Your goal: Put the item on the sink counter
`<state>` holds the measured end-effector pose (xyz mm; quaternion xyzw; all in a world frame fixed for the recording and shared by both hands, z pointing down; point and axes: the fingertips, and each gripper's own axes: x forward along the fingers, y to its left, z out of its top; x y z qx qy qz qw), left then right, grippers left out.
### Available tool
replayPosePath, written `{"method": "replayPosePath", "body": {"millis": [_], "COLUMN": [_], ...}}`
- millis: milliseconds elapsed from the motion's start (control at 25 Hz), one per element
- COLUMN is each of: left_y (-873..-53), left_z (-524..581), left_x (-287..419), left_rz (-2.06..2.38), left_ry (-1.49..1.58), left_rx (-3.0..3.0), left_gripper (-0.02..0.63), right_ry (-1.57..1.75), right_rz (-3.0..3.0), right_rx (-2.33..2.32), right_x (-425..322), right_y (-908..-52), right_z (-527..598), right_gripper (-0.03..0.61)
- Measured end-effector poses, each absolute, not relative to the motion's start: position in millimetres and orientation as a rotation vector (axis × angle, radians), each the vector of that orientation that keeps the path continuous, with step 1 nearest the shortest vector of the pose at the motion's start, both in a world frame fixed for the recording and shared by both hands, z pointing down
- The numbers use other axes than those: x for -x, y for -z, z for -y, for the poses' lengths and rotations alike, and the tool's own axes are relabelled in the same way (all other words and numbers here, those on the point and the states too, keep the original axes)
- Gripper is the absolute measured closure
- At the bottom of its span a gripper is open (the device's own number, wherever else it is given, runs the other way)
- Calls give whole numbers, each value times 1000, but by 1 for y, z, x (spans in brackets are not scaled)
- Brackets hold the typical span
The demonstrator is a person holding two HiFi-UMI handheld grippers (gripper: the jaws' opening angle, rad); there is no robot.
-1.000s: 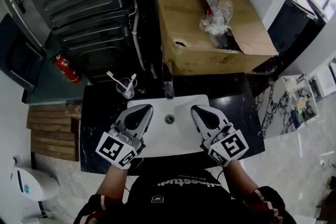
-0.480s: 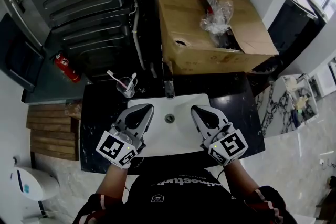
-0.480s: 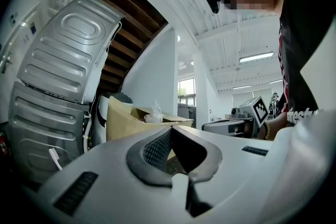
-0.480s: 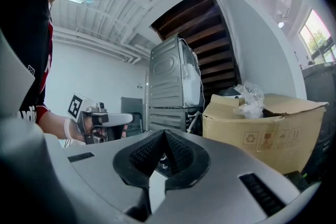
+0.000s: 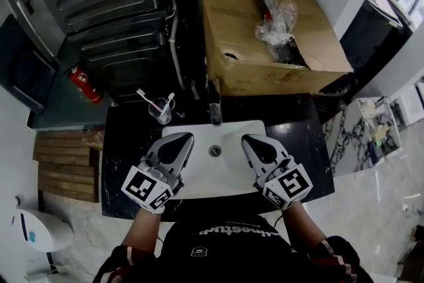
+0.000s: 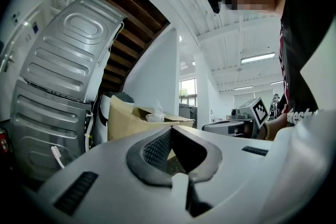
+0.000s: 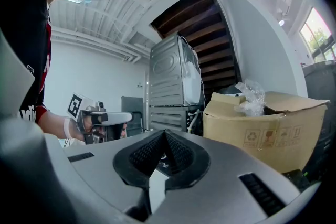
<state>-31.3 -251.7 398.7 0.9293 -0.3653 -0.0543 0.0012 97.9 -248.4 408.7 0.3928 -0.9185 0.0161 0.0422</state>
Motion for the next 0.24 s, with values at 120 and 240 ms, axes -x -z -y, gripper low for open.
{"method": "replayPosePath", "body": {"millis": [120, 240], "left_y": [-400, -402], "left_z": [252, 252], "left_x": [33, 35], "left_rz": [1150, 1151], "left_ry": [177, 179], "left_rx": [-2902, -2893], "left_gripper": [598, 598], "right_ry": [-68, -86], "right_rz": [2808, 2806], "right_rx": [-1206, -1210], "right_x": [-99, -99], "right_y": [-412, -415], "right_z": [249, 249], "right_gripper": [541, 541]}}
